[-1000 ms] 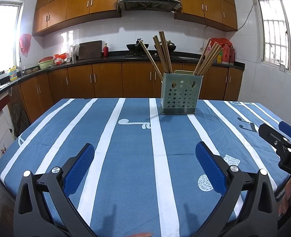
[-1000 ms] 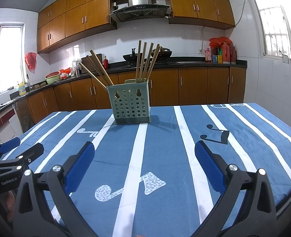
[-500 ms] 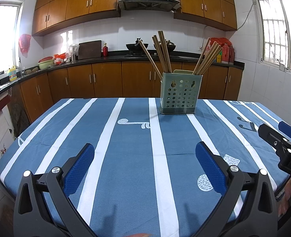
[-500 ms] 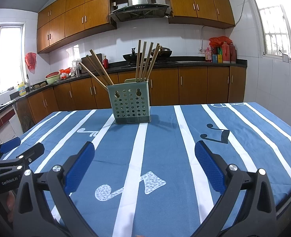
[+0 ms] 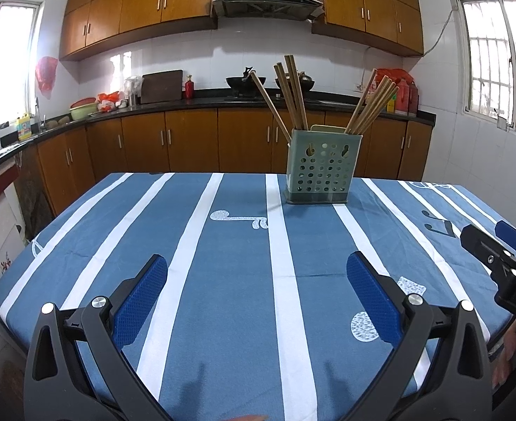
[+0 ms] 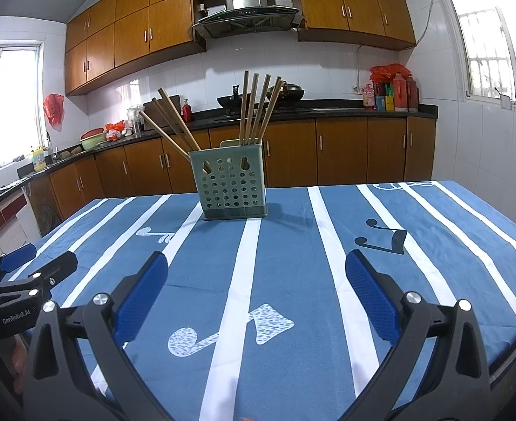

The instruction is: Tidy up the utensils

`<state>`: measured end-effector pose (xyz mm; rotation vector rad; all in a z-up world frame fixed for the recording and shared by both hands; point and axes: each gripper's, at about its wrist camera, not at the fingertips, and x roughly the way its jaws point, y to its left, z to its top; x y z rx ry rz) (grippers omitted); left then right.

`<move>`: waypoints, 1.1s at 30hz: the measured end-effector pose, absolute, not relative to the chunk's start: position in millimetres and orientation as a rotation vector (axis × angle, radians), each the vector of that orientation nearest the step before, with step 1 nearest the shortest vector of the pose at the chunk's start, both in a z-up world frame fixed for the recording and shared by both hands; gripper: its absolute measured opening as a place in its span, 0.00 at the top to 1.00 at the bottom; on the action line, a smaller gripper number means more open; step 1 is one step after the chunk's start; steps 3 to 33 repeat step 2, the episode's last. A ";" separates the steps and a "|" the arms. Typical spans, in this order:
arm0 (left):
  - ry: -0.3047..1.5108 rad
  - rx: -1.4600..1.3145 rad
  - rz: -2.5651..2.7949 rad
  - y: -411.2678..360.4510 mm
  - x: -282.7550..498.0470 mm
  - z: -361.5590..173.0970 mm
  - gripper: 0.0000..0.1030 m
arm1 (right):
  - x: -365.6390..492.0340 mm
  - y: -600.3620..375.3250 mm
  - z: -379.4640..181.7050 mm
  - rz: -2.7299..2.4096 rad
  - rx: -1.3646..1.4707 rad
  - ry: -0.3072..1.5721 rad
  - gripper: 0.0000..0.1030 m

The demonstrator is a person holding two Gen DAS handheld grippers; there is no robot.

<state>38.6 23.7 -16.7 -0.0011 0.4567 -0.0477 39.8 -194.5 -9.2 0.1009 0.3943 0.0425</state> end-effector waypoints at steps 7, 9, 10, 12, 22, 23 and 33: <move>0.456 0.000 -0.048 23.9 39.3 -16.3 0.02 | 39.7 -194.6 -9.6 0.043 0.101 0.395 0.04; 0.456 0.000 -0.048 23.9 39.3 -16.3 0.02 | 39.7 -194.6 -9.6 0.043 0.101 0.395 0.04; 0.456 0.000 -0.048 23.9 39.3 -16.3 0.02 | 39.7 -194.6 -9.6 0.043 0.101 0.395 0.04; 0.456 0.000 -0.048 23.9 39.3 -16.3 0.02 | 39.7 -194.6 -9.6 0.043 0.101 0.395 0.04; 0.456 0.000 -0.048 23.9 39.3 -16.3 0.02 | 39.7 -194.6 -9.6 0.043 0.101 0.395 0.04; 0.456 0.000 -0.048 23.9 39.3 -16.3 0.02 | 39.7 -194.6 -9.6 0.043 0.101 0.395 0.04; 0.456 0.000 -0.048 23.9 39.3 -16.3 0.02 | 39.7 -194.6 -9.6 0.043 0.101 0.395 0.04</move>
